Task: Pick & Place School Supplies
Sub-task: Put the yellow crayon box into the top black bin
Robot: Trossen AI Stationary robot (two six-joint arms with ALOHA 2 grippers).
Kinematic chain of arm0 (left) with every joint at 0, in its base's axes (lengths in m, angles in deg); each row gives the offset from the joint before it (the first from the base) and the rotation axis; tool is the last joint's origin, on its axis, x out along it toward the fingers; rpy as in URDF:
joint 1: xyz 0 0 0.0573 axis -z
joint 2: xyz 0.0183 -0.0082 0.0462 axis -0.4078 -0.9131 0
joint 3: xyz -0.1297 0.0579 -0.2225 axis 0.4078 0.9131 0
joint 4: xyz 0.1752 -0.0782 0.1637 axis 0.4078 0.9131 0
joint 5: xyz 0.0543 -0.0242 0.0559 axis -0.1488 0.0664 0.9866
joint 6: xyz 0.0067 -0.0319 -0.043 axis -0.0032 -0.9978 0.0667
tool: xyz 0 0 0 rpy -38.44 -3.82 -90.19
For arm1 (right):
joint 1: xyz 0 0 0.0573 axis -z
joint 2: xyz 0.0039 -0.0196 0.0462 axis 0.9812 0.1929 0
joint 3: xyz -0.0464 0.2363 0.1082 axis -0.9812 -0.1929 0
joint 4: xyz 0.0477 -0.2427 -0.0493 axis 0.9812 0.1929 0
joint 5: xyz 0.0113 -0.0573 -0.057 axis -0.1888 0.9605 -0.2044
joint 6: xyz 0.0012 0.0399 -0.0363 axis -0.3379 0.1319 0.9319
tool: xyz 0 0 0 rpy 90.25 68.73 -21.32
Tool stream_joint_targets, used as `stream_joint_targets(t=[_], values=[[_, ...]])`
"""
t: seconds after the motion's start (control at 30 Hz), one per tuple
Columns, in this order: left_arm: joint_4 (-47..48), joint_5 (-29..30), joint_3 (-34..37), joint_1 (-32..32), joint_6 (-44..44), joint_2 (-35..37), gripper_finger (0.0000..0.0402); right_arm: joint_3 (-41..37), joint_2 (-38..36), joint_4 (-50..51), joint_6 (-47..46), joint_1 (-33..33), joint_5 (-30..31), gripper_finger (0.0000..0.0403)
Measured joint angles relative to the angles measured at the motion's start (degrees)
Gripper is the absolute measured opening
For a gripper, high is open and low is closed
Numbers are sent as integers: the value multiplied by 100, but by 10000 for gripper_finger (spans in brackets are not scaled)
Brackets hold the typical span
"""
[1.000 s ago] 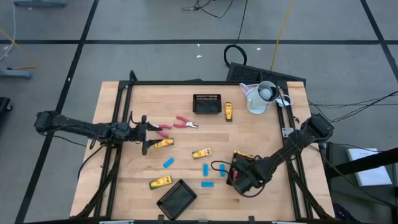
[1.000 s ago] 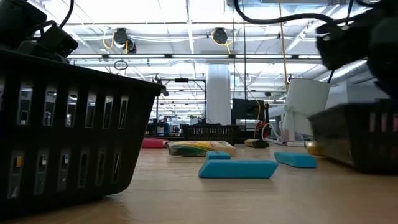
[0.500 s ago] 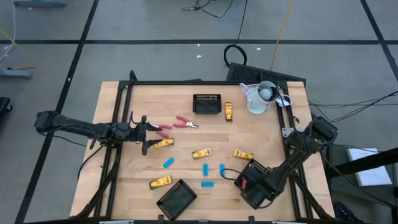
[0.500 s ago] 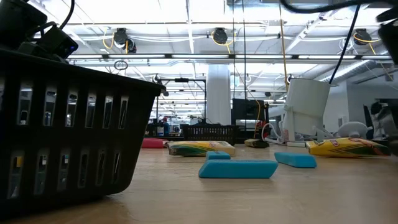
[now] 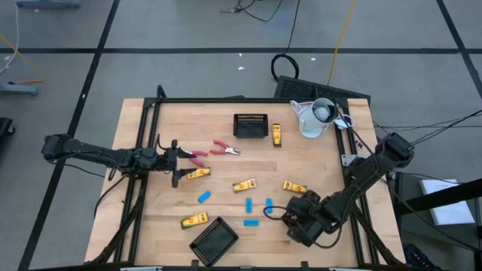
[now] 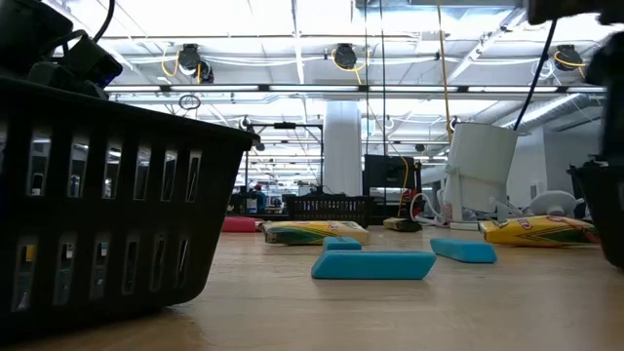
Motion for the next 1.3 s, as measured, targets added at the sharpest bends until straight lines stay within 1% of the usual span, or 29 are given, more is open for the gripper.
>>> stream_joint_targets(t=[0.07, 0.2, 0.3, 0.47, 0.57, 0.67, 0.8, 0.97, 1.17, 1.23, 1.3], values=[[-2, 2, 0, -1, 3, 0, 250, 1, -158, 232, 335, 124, 37, 178], [-2, 2, 0, -2, 29, 0, 250, 2, -407, 1018, 1016, 516, 51, 178], [0, 2, 0, -2, 60, 0, 250, 2, -444, 1328, 1823, 911, 35, 178], [-2, 102, 0, 0, 88, 0, 250, 2, -439, 1375, 3306, 1612, 7, 178], [0, 105, 0, 0, 88, 0, 250, 2, -437, 1421, 3939, 1996, -16, 178], [5, 120, 0, 0, 86, 0, 250, -44, -438, 1438, 4476, 2305, -364, 178], [39, 150, 0, 0, 85, 0, 250, -365, -437, 1298, 4862, 2662, -928, 178], [37, 189, 0, 0, 99, 0, 250, -675, -437, 1198, 5168, 2930, -1245, 178], [35, 262, 0, -17, 171, 0, 250, -761, -437, 747, 5519, 3076, -1808, 181], [33, 264, 0, -74, 173, 0, 250, -761, -437, 612, 5596, 3099, -2035, 186], [33, 262, 0, -139, 173, 0, 250, -761, -437, 498, 5612, 3100, -2121, 195]])
